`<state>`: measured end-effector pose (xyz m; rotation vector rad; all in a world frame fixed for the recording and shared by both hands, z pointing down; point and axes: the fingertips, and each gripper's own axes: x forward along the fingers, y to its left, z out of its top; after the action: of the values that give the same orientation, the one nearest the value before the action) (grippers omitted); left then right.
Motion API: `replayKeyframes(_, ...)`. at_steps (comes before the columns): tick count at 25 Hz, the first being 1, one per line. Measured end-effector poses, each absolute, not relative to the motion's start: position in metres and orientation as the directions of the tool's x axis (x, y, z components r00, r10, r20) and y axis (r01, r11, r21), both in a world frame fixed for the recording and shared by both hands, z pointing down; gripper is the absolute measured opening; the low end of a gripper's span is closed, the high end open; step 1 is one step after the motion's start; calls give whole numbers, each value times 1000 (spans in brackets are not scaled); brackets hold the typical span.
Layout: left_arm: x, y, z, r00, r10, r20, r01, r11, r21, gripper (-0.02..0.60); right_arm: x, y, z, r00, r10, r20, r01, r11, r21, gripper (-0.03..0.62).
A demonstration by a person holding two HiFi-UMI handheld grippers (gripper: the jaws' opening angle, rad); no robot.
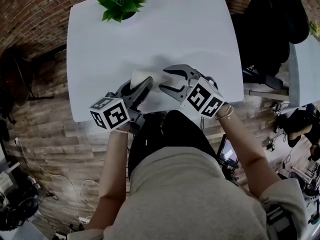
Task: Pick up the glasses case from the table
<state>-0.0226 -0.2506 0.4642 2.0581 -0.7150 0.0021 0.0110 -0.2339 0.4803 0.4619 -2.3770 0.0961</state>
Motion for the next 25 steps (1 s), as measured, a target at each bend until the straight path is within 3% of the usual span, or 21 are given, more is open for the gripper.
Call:
replayKeyframes(4, -34, -254, 445, 812, -535, 233, -489, -405, 773, 150, 23, -242, 455, -731, -332, 597, -417, 909, -6, 137)
replayKeyframes(6, -41, -256, 436, 802, -559, 213, -488, -405, 773, 150, 29, -249, 440, -745, -367, 557, -449, 894, -12, 72)
replayKeyframes(10, -49, -263, 417, 787, -593, 169, -481, -419, 770, 150, 36, -252, 406, -766, -391, 511, -444, 896, 19, 7)
replayKeyframes(17, -59, -270, 376, 733, -677, 59, -482, -457, 748, 150, 36, -266, 348, -777, -501, 380, -523, 851, 53, -2)
replayKeyframes(25, -65, -280, 332, 676, -734, -65, -498, -520, 694, 150, 24, -286, 311, -747, -645, 164, -660, 748, -64, -2)
